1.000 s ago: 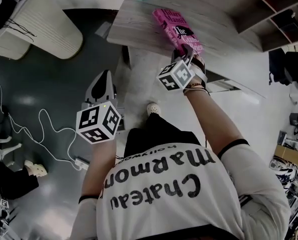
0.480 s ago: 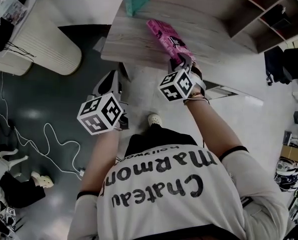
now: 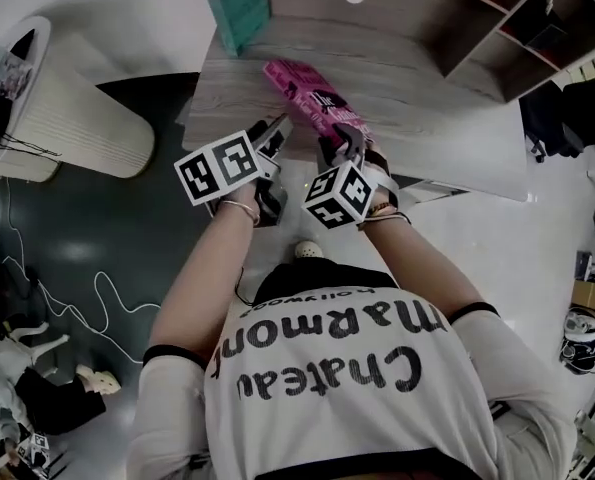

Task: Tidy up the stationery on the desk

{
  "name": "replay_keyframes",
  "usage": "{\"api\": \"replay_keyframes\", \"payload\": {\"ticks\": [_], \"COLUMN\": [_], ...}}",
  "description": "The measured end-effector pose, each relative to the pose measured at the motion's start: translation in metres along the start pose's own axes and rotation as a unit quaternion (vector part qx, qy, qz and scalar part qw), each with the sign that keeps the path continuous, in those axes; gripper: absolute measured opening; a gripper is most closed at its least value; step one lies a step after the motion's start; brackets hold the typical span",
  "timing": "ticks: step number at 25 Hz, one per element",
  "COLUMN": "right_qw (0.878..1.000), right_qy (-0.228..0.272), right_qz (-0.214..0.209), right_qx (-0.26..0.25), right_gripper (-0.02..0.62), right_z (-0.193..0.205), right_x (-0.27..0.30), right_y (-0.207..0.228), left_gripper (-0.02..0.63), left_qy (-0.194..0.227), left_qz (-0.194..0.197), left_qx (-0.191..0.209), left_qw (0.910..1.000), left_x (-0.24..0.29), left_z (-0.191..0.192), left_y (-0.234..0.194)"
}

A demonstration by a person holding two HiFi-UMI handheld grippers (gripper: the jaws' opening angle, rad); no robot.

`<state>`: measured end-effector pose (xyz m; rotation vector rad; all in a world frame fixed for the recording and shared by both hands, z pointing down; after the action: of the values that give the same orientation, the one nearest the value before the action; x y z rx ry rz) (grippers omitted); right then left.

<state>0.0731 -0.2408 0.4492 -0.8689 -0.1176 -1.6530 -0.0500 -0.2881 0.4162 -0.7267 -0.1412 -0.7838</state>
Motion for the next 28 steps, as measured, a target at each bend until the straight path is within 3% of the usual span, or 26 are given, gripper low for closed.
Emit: {"api": "replay_keyframes", "payload": {"ticks": [6,9,17,22,24,28], "right_qw": [1.0,0.999,0.998,0.997,0.997,0.997], "right_qy": [0.014,0.019,0.029,0.034,0.036,0.041], "right_qz": [-0.008,-0.009,-0.017,-0.018,-0.017,-0.013], "right_qx": [-0.024,-0.032,-0.051,-0.063,-0.066,-0.063], "right_gripper": [0.155,0.155,0.155,0.156,0.156,0.159], "right_z": [0.008,0.012,0.017,0.018,0.019,0.018], "right_x": [0.004,0.006,0.006,0.006,0.007,0.009], "right_y": [0.001,0.003,0.0,0.0,-0.001,-0.002], "left_gripper": [0.291,0.29,0.29,0.287,0.23,0.207], "left_qy": [-0.056,-0.054,-0.052,-0.043,-0.038,-0.03], "left_qz": [0.013,0.017,-0.029,-0.022,-0.023,-0.033], "left_qx": [-0.064,-0.079,-0.089,-0.103,-0.095,-0.104], "left_qw": [0.9963,0.9952,0.9943,0.9935,0.9944,0.9936], "left_x": [0.063,0.075,0.087,0.092,0.093,0.094], "left_z": [0.004,0.002,0.011,0.012,0.011,0.008], "left_y": [-0.014,-0.014,-0.02,-0.024,-0.022,-0.022]}}
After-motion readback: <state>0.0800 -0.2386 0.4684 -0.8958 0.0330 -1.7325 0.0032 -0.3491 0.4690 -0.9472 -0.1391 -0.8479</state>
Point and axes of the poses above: the fingertips, and each gripper's own axes: x forward along the fingers, y to its right, z out of its underside, the point moved 5 cm from there along -x, backward along the fingers, and after that the axes turned 12 degrees about x, right-handed, at the moved point
